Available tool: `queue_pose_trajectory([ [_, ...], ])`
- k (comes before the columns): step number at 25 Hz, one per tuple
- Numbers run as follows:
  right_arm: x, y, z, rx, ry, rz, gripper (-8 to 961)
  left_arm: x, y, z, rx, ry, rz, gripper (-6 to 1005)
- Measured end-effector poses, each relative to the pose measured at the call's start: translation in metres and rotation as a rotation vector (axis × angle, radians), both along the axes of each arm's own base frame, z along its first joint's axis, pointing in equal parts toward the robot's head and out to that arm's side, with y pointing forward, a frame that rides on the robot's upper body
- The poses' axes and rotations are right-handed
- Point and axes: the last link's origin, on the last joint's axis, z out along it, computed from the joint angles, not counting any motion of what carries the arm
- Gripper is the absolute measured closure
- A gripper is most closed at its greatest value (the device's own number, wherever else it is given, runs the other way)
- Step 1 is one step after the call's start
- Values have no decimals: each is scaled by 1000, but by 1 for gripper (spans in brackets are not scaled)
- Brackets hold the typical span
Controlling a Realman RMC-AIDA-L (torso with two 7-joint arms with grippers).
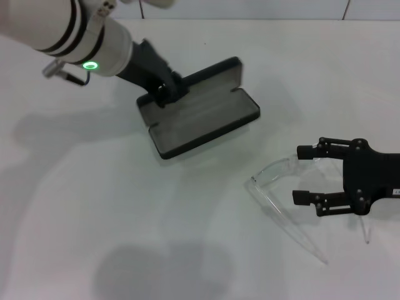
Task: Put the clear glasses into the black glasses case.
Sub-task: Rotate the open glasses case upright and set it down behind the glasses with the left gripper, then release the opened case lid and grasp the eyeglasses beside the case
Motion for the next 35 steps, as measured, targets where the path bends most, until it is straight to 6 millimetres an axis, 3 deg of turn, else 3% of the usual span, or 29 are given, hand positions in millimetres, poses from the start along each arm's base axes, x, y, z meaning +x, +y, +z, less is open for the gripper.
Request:
queue_pose_trajectory([
  [4,0,-4,-4,1,10,-2,134,8,2,-10,-43,59,-277,794],
  [8,0,-5,-5,0,25,-10,134,10,8,-21,-30,105,-383,793],
  [17,1,-8,-3,6,60,-24,134,7,17,-38,-33,123,-392,793],
  [25,0,-7,-1,10,58,-17,135,2,12,-44,-57,146,-396,787],
  [29,-1,-6,-1,11,56,-12,135,0,10,-44,-54,138,-389,763],
  [35,-8,2,12,4,36,-32,135,11,0,-12,28,-130,-332,744],
])
